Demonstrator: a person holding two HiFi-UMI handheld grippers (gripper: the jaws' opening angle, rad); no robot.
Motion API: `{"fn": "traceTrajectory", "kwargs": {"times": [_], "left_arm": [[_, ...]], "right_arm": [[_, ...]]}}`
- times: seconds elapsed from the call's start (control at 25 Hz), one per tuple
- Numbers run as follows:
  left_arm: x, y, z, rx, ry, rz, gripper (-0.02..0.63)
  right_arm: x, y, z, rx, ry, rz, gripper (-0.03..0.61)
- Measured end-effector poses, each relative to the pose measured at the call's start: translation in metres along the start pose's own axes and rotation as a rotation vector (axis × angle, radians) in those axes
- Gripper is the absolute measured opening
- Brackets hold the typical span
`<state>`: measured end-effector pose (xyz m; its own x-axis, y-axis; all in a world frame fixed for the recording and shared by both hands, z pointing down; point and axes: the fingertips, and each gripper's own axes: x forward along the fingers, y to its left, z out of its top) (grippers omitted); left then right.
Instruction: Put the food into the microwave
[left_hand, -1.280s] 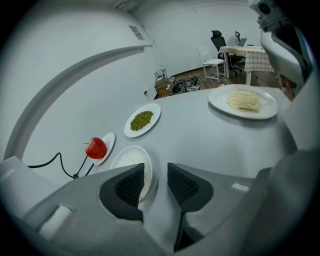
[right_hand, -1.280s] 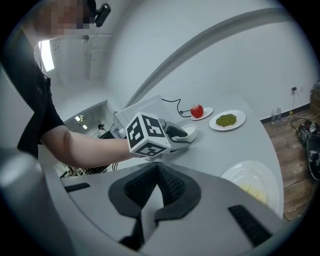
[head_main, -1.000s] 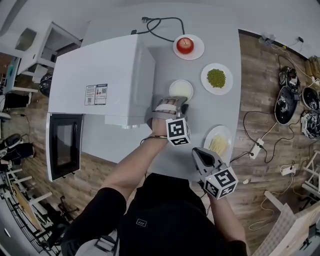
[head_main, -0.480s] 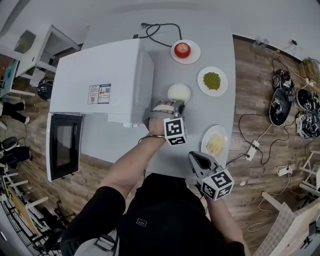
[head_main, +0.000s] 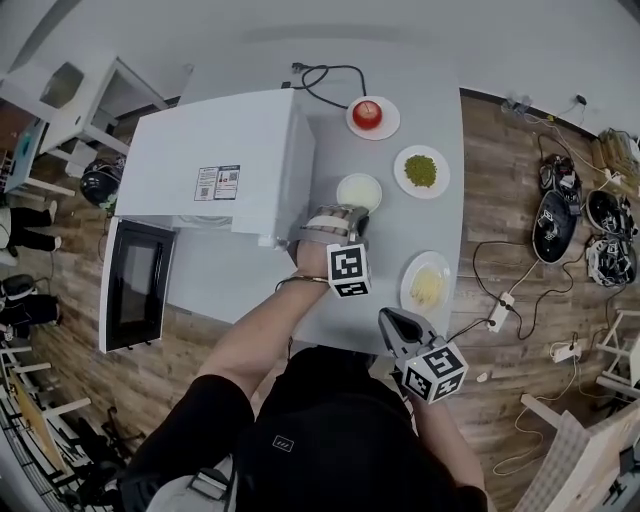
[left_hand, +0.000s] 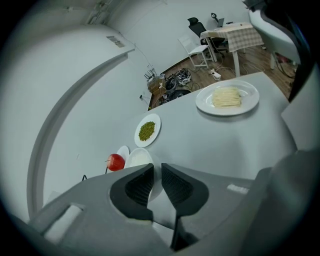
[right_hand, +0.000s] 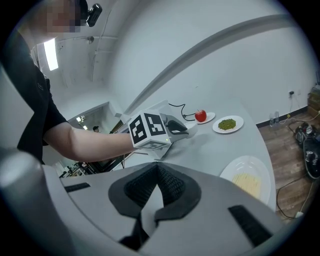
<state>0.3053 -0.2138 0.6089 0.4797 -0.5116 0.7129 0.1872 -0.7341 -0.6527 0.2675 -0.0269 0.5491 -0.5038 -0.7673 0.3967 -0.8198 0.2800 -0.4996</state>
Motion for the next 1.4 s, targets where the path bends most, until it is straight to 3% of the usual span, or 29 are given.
{"fn": "traceTrajectory", "kwargs": {"times": [0.4, 0.84, 1.12, 1.4], "left_arm": [[-0.053, -0.016, 0.021, 0.031, 0.002, 0.037, 0.055], [-0.122, -0.075, 0.026, 0.024, 0.039, 0.051, 0.055], [-0.174, -0.105, -0.005, -0.025, 0.094, 0.077, 0.055], [-0.220, -0.110, -0.066, -0.080, 0.163, 0.109, 0.055]], "right_arm": [[-0.034, 0.011, 0.004, -0.022, -0.062, 0.003, 0.009], [-0.067, 0.040, -0.015, -0.092, -0.071, 0.057, 0.009], [-0.051, 0.066, -0.025, -0.133, -0.028, 0.153, 0.009], [-0.016, 0.108, -0.024, -0.171, 0.001, 0.231, 0.009]]}}
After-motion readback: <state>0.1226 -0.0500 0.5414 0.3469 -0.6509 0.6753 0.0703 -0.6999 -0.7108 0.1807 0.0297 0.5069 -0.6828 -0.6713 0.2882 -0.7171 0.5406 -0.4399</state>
